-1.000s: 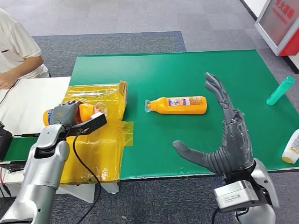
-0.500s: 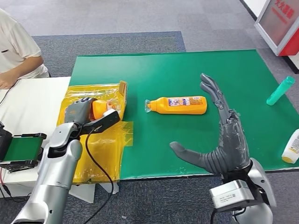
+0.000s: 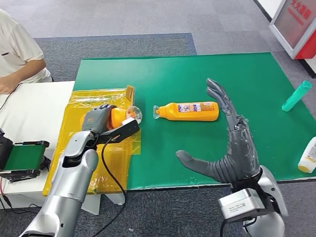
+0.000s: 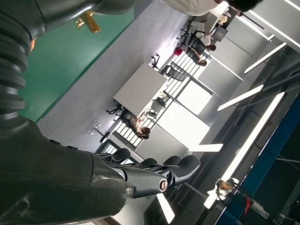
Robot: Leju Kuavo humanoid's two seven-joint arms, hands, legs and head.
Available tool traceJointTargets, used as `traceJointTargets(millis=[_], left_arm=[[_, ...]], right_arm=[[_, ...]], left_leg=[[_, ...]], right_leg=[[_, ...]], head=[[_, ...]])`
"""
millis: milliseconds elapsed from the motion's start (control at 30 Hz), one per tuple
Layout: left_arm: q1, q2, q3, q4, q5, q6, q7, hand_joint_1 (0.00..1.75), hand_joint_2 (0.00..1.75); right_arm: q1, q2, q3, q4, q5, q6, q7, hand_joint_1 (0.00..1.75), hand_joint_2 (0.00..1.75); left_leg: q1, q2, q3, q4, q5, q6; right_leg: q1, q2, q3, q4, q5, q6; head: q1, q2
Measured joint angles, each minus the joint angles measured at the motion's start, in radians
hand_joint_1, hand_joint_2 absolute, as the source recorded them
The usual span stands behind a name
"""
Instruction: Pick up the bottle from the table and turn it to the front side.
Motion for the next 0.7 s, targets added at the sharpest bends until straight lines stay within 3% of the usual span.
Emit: traceJointTargets(millis=[667,700], left_arm=[[0.004,-0.051,-0.053,0.044,0.074,0.001,-0.029,1.75,1.75],[0.005,-0.053,-0.053,0.046,0.078,0.001,-0.030,1.53,1.75]], right_arm=[[-0.008,0.000,0.001,0.012,-0.009,-0.009,-0.013,0.00,1.75],[-0.008,0.000,0.001,0.012,-0.009,-0.010,-0.014,0.00,1.75]], left_leg=[[0.000,0.000,0.000,0.000,0.000,0.001],[0.000,0.000,0.000,0.000,0.000,0.001]], right_leg=[[0.000,0.000,0.000,0.000,0.000,0.000],[0.000,0.000,0.000,0.000,0.000,0.000]], head=[[0.000,0.000],[0.000,0.000]])
